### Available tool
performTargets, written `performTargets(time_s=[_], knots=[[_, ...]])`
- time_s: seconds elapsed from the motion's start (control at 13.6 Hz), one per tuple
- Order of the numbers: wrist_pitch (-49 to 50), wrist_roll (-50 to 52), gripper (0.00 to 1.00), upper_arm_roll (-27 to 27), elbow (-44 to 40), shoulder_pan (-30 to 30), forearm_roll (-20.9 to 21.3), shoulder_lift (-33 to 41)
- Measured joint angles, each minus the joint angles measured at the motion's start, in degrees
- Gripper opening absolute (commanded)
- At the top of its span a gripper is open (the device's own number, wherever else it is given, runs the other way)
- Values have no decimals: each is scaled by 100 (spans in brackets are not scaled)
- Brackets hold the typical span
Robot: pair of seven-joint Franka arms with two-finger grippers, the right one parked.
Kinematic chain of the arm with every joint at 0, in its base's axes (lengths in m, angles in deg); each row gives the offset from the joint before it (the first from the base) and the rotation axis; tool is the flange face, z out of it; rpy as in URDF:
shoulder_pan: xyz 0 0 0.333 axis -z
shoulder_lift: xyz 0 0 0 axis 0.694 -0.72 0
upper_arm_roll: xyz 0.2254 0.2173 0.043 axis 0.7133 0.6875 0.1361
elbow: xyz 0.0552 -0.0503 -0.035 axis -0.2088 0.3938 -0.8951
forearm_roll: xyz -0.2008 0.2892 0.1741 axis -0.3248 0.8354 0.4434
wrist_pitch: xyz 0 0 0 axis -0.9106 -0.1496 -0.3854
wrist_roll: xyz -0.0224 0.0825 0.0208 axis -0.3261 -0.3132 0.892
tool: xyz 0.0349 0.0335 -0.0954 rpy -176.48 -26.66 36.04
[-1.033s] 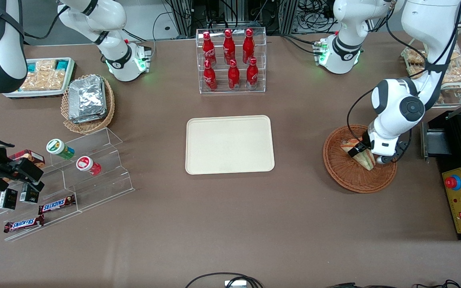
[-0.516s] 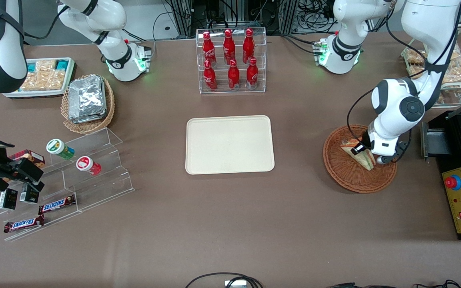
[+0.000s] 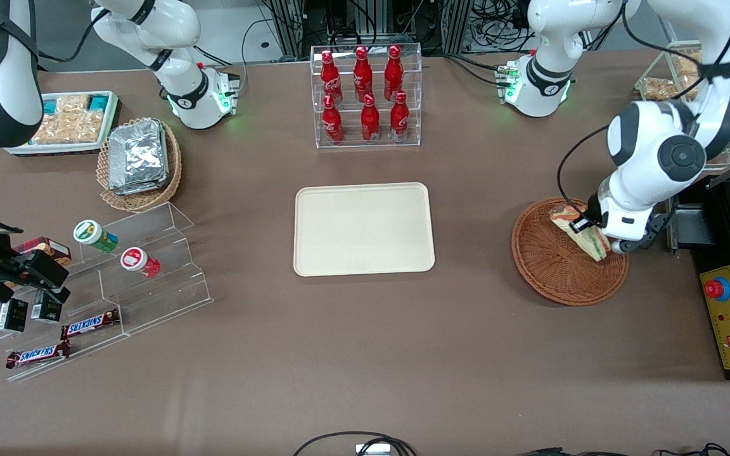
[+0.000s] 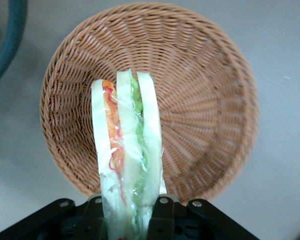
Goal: Place sandwich from basket to tray
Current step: 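Lift the sandwich and carry it with the left gripper over the cream tray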
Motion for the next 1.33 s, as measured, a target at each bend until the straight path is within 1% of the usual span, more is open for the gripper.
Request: performTargets(time_s=[0.15, 0.37, 0.59, 0.74, 0.89, 1.11, 1.33], knots=[[388, 5, 0, -362, -437, 19, 0, 22], [439, 7, 0, -991, -670, 46, 14, -32], [362, 58, 0, -1719, -760, 70, 338, -201], [186, 59, 0, -2047, -794, 136, 499, -339], [-86, 76, 0, -2186, -805, 435, 761, -514], [-426, 193, 0, -2223, -839, 982, 992, -878], [-543, 423, 0, -2227, -1073, 1453, 1225, -1507]])
